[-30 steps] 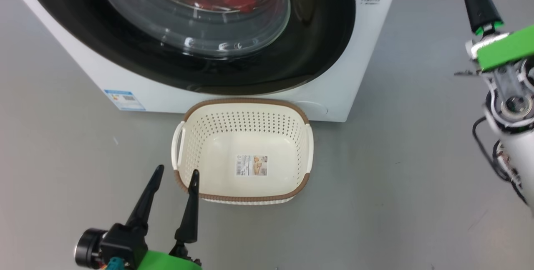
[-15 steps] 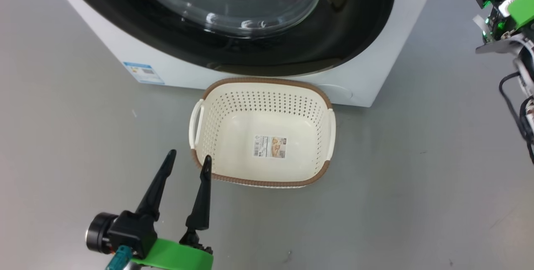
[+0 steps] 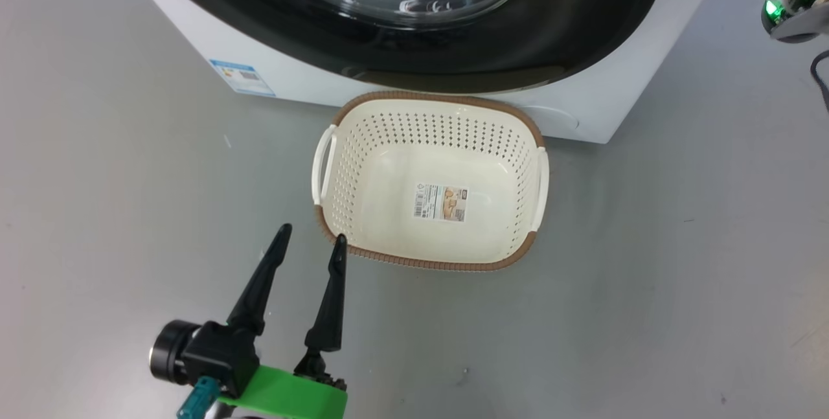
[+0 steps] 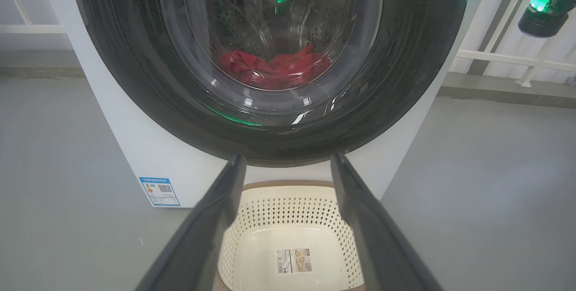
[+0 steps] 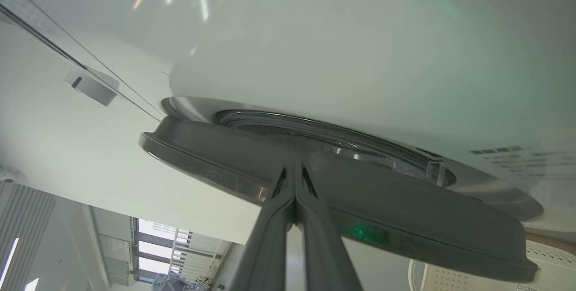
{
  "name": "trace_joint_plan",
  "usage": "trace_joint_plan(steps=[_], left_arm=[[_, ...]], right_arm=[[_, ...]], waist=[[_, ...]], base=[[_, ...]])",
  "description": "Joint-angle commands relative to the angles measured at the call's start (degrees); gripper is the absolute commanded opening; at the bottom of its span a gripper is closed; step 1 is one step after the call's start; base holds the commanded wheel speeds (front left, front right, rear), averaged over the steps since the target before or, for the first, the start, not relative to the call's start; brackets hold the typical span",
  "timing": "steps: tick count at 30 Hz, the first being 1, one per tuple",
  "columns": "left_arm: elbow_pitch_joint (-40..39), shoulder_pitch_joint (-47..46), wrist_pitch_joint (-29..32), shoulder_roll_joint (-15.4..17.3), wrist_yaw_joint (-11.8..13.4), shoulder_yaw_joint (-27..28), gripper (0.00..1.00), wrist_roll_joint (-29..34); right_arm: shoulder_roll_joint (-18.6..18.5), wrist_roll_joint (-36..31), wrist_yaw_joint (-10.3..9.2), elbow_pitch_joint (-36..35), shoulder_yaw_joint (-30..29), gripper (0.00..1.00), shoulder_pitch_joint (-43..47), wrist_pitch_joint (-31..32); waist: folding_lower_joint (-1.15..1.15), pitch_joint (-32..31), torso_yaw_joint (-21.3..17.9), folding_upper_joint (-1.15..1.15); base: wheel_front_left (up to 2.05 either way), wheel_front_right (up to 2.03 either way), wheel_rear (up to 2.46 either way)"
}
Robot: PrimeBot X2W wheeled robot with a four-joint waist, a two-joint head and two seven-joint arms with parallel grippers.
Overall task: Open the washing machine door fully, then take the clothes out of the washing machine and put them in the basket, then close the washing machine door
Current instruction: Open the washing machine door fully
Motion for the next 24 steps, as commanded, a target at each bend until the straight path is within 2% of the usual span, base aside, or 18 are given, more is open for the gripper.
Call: trace_joint_plan(steps=[1, 12, 24], left_arm=[[-1.7, -1.7, -0.5, 0.4, 0.4, 1.4, 1.0, -0.4], [-1.8, -2.8, -0.5, 0.4, 1.0, 0.0, 1.0, -1.2], [-1.8, -3.4, -0.5, 0.4, 1.2, -0.6, 1.0, -1.6]], right_arm=[[0.5, 0.2, 0.03, -0.6, -0.2, 0.0, -1.4, 0.8], [1.2, -1.0, 0.03, 3.6, -0.9, 0.0, -4.8, 5.0], [1.9, -2.7, 0.03, 4.0, -1.3, 0.0, -5.0, 7.2]], waist=[[0.0, 0.8, 0.6, 0.0], [0.0, 2.7, 1.9, 0.0], [0.0, 2.9, 2.0, 0.0]], base=[[0.0, 0.0, 0.0], [0.0, 0.0, 0.0], [0.0, 0.0, 0.0]])
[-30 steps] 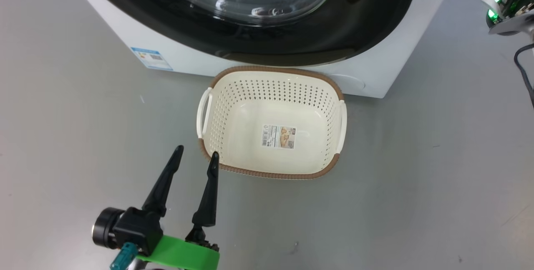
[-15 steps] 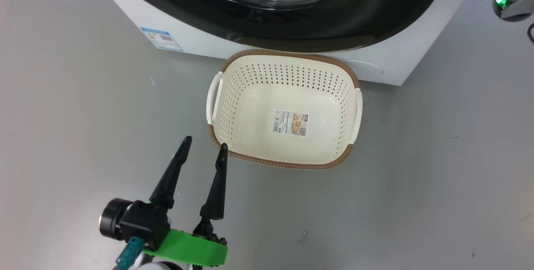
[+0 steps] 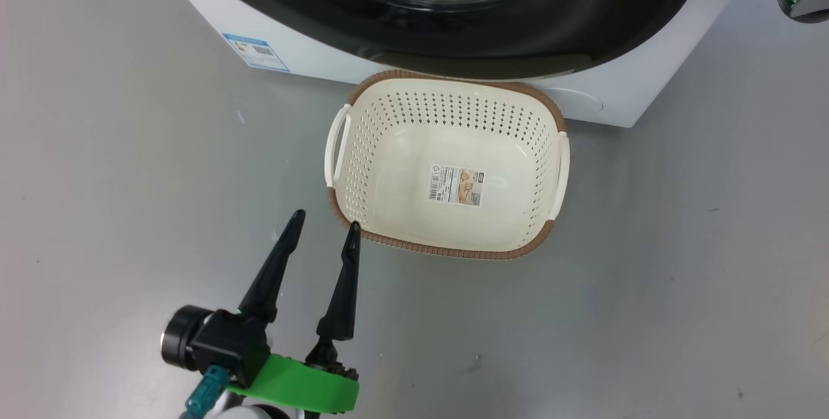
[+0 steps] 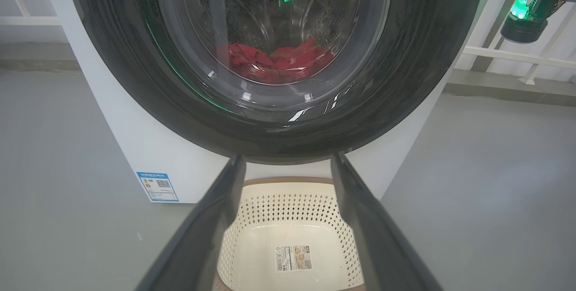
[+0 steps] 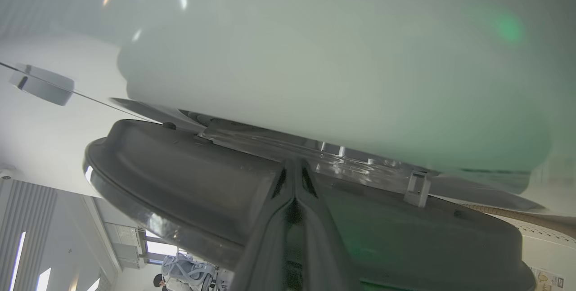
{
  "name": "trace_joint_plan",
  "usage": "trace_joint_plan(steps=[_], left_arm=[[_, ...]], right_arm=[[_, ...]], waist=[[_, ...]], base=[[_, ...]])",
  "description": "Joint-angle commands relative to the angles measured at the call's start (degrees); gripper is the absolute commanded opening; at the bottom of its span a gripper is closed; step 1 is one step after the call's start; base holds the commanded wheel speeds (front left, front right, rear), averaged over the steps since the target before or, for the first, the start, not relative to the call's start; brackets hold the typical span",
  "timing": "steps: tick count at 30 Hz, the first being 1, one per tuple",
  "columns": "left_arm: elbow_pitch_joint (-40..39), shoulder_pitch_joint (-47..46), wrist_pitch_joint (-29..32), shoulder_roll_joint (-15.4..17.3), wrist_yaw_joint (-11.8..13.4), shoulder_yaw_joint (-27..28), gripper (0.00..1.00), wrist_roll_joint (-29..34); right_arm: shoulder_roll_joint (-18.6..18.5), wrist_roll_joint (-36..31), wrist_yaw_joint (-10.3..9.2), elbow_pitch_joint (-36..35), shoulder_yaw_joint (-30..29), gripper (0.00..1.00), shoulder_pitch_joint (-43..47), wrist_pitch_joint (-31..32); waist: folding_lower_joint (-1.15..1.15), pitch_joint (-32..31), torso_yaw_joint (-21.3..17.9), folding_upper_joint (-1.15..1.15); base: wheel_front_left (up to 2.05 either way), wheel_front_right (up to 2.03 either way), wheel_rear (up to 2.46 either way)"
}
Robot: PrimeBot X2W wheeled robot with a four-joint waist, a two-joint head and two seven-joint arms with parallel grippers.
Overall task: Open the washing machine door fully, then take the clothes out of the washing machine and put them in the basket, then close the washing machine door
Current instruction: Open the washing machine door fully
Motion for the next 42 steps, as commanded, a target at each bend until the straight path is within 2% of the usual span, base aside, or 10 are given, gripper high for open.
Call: trace_joint_plan(steps=[1, 22, 42], left_arm=[[-1.4, -1.2, -0.5, 0.5, 0.6, 1.6, 1.0, -0.6], [-0.4, 1.6, -0.5, 0.5, 0.2, 1.4, 1.0, 0.0], [-0.1, 6.8, -0.5, 0.5, -0.3, 2.3, 1.0, 0.4]], right_arm=[[1.2, -0.6, 0.03, -2.0, 0.3, 0.0, 0.3, 0.8], [4.6, -3.1, 0.03, -9.7, 1.5, 0.0, 14.1, 6.4], [8.3, -5.5, 0.03, -17.3, 4.0, 0.0, 27.2, 10.0]], waist=[[0.0, -0.3, -0.1, 0.0], [0.0, -7.0, -2.0, 0.0], [0.0, -14.7, -0.5, 0.0]], base=[[0.0, 0.0, 0.0], [0.0, 0.0, 0.0], [0.0, 0.0, 0.0]])
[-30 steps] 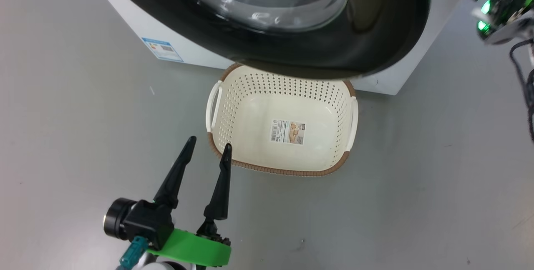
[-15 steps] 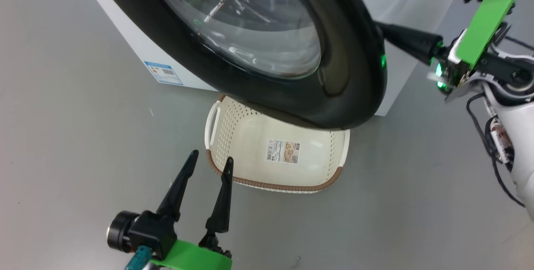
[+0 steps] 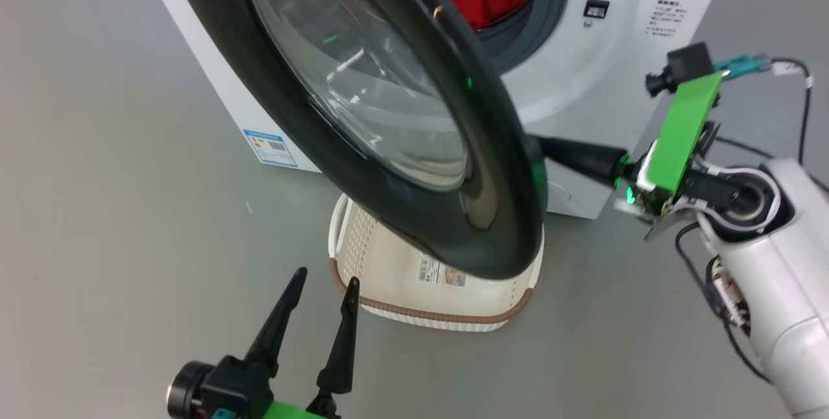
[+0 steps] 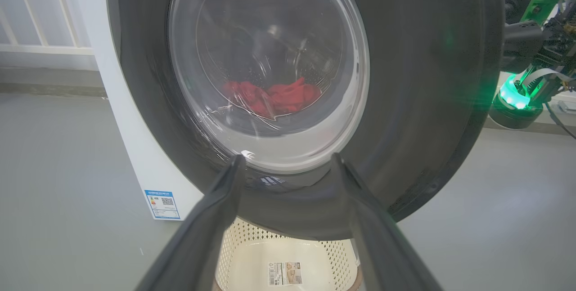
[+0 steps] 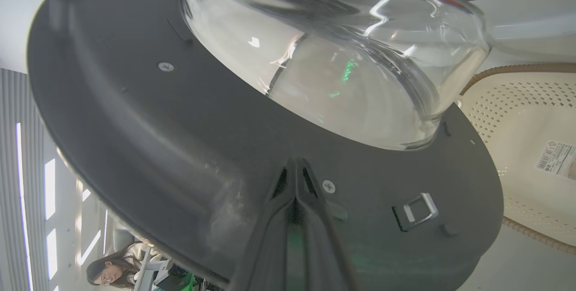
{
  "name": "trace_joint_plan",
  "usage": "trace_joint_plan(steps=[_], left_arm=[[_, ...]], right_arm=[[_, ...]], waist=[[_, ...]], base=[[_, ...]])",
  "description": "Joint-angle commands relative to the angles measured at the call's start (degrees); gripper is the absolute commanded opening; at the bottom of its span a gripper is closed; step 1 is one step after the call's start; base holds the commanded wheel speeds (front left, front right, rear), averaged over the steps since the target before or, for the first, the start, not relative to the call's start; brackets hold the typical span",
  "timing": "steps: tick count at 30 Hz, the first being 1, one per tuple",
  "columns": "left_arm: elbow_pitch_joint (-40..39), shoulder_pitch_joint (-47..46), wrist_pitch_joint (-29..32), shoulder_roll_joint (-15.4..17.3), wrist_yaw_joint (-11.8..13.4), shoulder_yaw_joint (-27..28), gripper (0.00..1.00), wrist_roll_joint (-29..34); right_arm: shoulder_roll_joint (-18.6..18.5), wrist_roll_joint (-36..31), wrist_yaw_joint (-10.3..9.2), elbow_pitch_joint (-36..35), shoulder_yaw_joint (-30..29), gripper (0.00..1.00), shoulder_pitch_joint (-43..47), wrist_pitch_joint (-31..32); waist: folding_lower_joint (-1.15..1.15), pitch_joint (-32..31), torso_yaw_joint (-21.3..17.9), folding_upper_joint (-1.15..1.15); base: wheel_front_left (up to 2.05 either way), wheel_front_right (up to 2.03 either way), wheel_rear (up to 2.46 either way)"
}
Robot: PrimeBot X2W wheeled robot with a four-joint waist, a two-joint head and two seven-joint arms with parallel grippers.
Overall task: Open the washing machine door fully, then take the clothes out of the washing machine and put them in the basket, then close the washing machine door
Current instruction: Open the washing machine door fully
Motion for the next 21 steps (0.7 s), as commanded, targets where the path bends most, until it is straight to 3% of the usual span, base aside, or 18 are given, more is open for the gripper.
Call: trace_joint_plan(steps=[1, 21], left_arm=[[-1.2, 0.2, -0.5, 0.4, -0.1, 2.1, 1.0, 0.4], [-1.2, 5.2, -0.5, 0.4, -0.9, 4.1, 1.0, 1.5]], right_arm=[[1.1, -0.4, 0.37, -2.1, 0.8, 0.0, 1.1, 0.6], [6.0, -1.4, 0.37, -7.8, 3.5, 0.0, 10.6, 1.9]], waist=[[0.0, -1.0, 0.7, 0.0], [0.0, -7.0, 7.5, 0.0]], base=[[0.0, 0.0, 0.0], [0.0, 0.0, 0.0]])
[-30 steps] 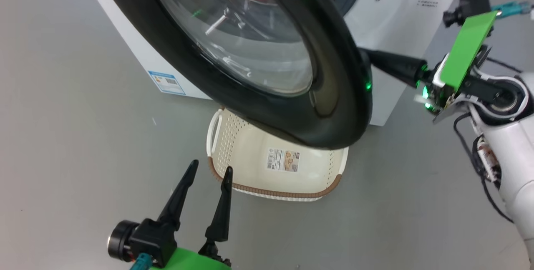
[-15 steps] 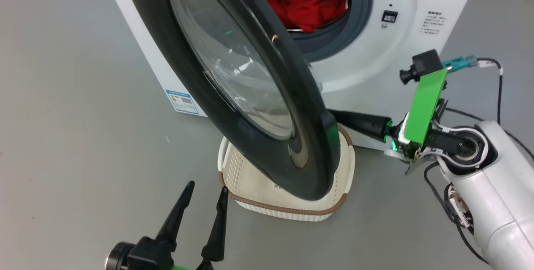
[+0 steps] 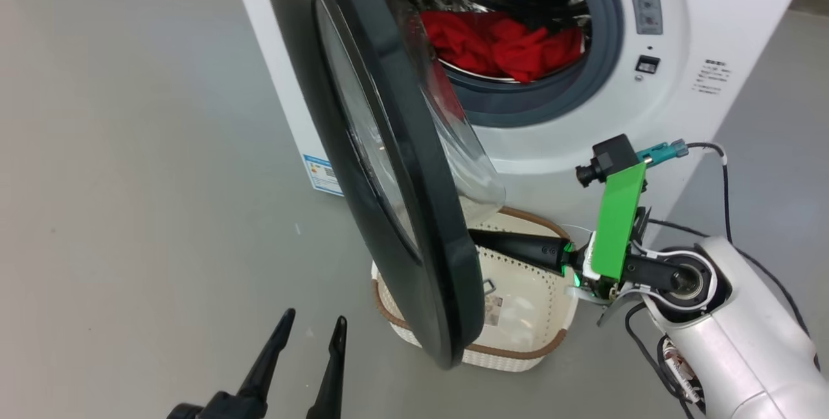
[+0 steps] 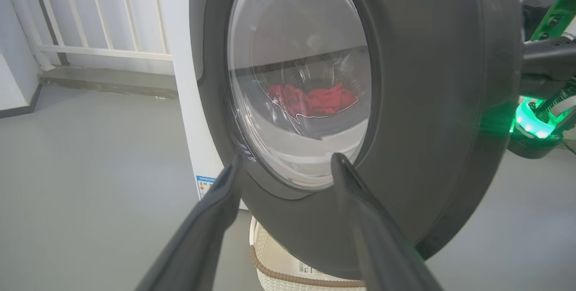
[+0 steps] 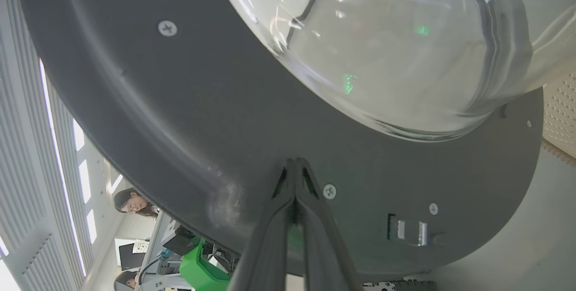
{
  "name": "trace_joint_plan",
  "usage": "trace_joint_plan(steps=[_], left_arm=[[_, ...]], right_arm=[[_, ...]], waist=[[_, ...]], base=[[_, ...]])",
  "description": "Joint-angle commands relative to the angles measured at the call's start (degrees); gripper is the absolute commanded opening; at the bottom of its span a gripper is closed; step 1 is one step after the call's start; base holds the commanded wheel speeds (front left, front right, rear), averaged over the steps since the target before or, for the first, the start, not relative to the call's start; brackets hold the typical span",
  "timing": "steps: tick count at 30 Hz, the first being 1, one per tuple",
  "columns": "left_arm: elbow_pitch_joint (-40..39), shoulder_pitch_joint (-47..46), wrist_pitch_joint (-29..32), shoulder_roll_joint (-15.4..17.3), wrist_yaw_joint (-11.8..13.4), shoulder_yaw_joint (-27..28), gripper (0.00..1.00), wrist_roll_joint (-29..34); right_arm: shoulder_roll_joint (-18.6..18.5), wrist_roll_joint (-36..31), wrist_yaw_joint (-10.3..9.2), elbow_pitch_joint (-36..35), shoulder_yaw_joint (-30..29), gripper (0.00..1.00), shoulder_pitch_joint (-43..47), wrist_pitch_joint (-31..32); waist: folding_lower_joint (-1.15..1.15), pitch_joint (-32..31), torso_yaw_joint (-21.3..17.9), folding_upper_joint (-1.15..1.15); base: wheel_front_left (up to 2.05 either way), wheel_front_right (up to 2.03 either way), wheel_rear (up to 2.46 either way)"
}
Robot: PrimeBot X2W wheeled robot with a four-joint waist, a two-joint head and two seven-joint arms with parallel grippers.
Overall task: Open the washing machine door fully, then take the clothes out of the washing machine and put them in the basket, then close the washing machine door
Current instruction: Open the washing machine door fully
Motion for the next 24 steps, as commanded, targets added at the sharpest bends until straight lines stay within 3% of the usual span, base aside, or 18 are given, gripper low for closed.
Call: trace_joint_plan(steps=[1, 24], left_arm=[[-1.3, -0.4, -0.5, 0.3, -0.4, 2.2, 1.0, 0.5], [-0.7, 0.7, -0.5, 0.3, -0.4, 3.9, 1.0, 1.0]], right_arm=[[1.4, -0.4, 0.37, -2.1, 1.0, 0.0, 0.2, 0.1], [4.5, -1.1, 0.37, -2.8, 2.4, 0.0, 2.3, 0.0]], waist=[[0.0, -1.0, 1.6, 0.0], [0.0, -2.5, 8.6, 0.0]], base=[[0.0, 0.0, 0.0], [0.0, 0.0, 0.0]])
